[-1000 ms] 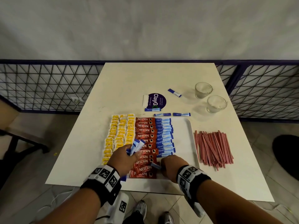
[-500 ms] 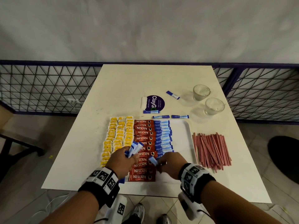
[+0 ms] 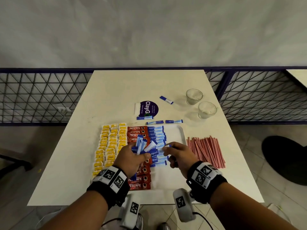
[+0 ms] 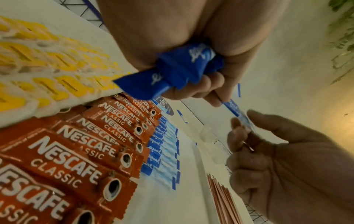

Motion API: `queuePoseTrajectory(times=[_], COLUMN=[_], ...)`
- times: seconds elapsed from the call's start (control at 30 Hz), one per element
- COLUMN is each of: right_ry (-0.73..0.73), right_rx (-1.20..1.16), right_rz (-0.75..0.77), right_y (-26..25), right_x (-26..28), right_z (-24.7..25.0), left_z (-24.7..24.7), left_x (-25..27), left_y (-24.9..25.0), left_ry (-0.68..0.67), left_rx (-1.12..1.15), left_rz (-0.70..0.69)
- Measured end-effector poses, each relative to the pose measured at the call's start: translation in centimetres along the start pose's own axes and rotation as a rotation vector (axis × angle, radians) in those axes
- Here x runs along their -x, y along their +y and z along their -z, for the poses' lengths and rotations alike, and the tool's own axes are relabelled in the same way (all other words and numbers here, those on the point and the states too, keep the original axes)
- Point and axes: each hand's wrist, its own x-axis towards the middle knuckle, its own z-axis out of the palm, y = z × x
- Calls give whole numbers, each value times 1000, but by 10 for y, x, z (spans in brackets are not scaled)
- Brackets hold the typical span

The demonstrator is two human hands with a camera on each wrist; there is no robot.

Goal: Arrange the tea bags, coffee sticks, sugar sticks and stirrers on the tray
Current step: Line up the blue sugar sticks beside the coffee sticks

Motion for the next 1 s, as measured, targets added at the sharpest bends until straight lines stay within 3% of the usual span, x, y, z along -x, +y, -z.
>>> queuePoseTrajectory(times=[0.13,0.27,0.4,0.57,0.83,1.0], right_ry=[73,134,61,72,93,174], right_rx=[98,230,601,652,925,896], right_rz=[13,-178,-332,-342,-352,-303], right_y=[11,32,51,59,56,61], right_x=[-3,-5,-6,-16,-30,-33], right_z=[17,42,44,20,2,5], left_z=[-5,2,13,26,47,53], left_x=[-1,-1,5,12,21,21], left_y=[0,-7,-13,-21,-26,-27], left_ry=[10,77,102,101,109,114], left_rx=[-37,-46,-107,-139,-65,-67], left_rz=[2,40,42,67,117,114])
